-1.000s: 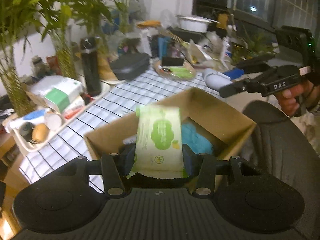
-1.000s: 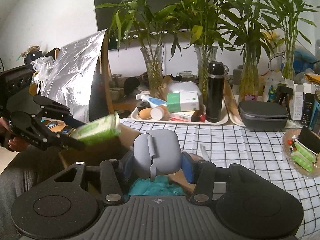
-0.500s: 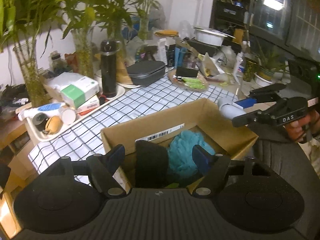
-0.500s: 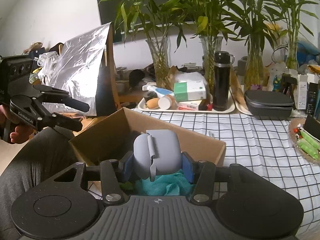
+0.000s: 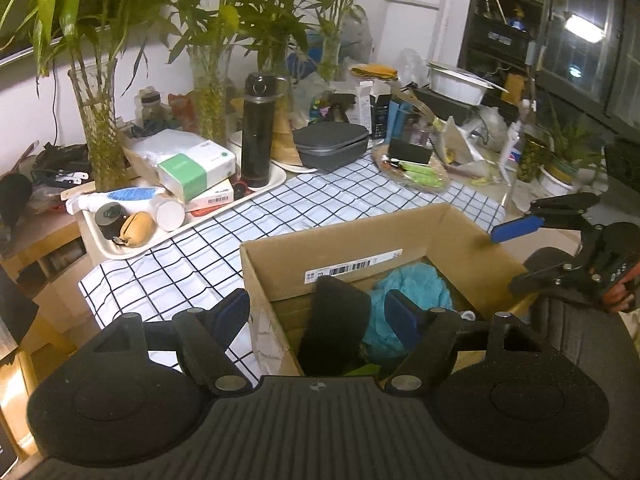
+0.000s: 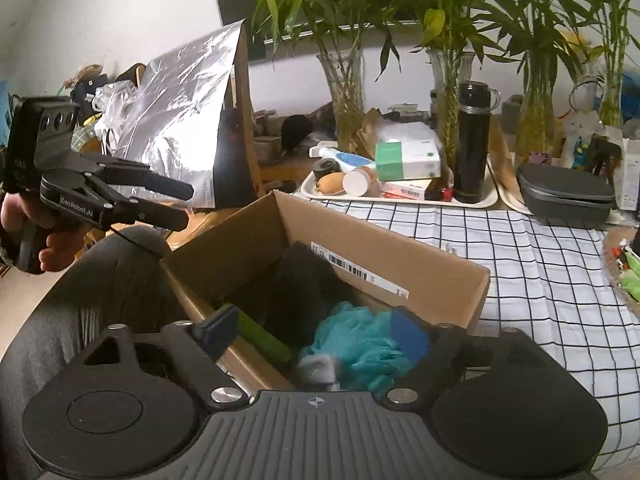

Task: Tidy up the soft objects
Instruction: 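Open the right tool over the box while the left tool releases the wipe pack inside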

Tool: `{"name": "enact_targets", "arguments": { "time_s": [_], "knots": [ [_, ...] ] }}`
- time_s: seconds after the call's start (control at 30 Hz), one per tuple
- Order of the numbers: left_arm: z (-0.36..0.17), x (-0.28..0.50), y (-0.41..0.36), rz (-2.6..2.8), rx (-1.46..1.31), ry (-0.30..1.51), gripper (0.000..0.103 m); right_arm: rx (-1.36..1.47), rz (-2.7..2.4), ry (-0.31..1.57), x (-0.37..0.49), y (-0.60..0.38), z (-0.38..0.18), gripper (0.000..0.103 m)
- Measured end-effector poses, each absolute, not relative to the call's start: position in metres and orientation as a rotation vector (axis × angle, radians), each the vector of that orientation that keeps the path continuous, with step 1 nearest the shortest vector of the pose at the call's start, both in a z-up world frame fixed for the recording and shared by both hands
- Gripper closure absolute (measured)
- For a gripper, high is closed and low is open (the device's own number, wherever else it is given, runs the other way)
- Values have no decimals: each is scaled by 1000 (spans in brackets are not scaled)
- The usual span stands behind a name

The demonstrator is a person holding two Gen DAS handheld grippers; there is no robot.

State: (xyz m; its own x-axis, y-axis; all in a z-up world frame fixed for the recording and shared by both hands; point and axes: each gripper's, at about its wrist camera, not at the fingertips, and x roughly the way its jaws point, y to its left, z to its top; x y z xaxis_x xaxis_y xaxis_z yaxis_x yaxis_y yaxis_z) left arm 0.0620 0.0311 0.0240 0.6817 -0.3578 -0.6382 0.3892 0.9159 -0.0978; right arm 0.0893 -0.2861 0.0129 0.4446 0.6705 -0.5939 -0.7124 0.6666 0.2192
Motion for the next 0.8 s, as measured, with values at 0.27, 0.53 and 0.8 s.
{"name": "enact_targets", "arguments": {
  "time_s": [0.27,0.53,0.8],
  "knots": [
    [20,63,28,-409,61,708,29,-52,766,713,92,-291,10,2],
    [17,66,20,-411,82,737,23,-62,691,741,97,-289,7,0],
    [11,73,15,-375,127,789,22,-109,563,802,106,-283,1,0]
  ]
}}
